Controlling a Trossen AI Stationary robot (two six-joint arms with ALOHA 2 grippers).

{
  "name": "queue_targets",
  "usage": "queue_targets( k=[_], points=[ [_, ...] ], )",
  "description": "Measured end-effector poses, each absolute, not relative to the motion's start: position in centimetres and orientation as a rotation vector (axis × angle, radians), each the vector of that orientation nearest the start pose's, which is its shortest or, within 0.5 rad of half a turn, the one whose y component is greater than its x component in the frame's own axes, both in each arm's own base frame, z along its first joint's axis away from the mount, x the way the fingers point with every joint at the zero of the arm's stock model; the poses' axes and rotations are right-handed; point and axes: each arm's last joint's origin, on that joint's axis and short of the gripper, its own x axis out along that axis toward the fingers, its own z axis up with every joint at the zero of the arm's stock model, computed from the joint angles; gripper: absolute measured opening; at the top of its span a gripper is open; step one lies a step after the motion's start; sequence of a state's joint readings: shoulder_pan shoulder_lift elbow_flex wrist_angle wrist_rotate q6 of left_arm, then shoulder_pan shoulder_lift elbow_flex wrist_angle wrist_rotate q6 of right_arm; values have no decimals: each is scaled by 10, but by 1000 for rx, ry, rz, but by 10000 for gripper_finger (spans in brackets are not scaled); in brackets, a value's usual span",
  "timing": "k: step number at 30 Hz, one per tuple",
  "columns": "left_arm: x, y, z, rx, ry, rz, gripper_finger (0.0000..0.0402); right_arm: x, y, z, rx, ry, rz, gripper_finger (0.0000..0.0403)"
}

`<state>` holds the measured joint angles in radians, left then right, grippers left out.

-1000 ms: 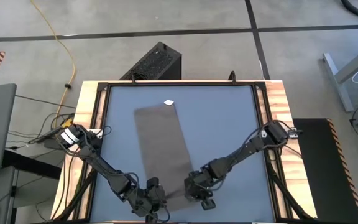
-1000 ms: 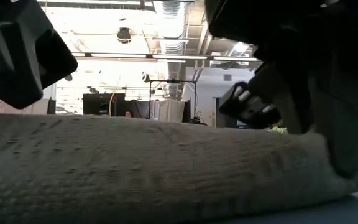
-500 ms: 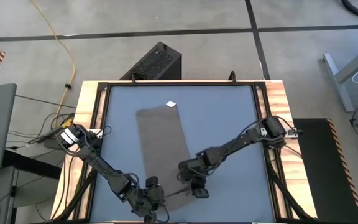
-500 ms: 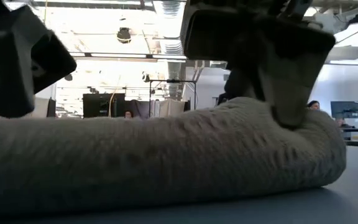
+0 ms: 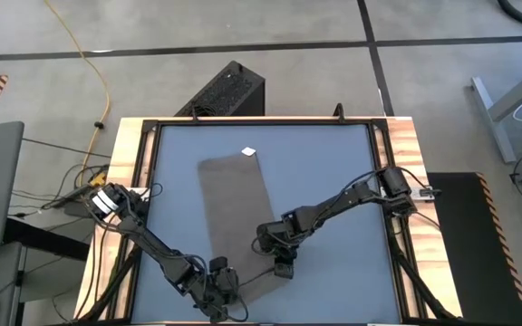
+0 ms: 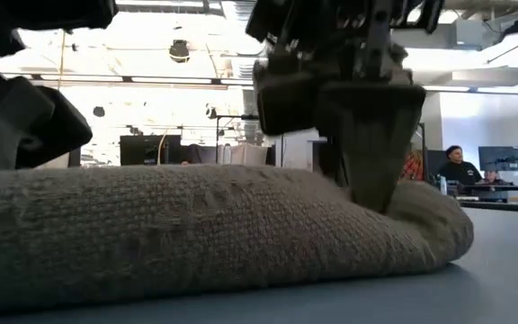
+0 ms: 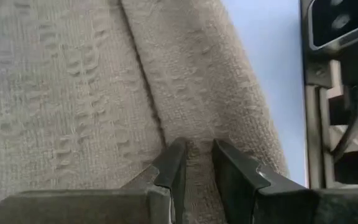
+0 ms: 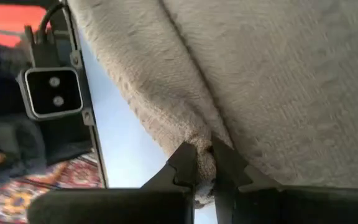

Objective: Roll towel
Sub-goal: Roll the grey towel

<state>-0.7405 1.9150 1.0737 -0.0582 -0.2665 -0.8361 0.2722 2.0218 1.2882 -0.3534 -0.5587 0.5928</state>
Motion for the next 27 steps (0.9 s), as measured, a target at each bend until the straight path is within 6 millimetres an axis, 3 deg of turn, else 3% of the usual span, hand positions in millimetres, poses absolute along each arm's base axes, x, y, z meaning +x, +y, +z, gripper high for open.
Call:
queue_targets(
  k=[11, 21, 27],
  points=[
    [275, -250, 132, -356, 954, -43, 71, 379, 122, 117, 729, 1427, 276, 44],
    [256, -261, 169, -316, 803, -65, 70, 379, 122, 116, 734, 1422, 249, 44],
    [258, -276, 179, -327, 666, -174, 76, 380, 121, 115, 738, 1408, 254, 44]
  ],
)
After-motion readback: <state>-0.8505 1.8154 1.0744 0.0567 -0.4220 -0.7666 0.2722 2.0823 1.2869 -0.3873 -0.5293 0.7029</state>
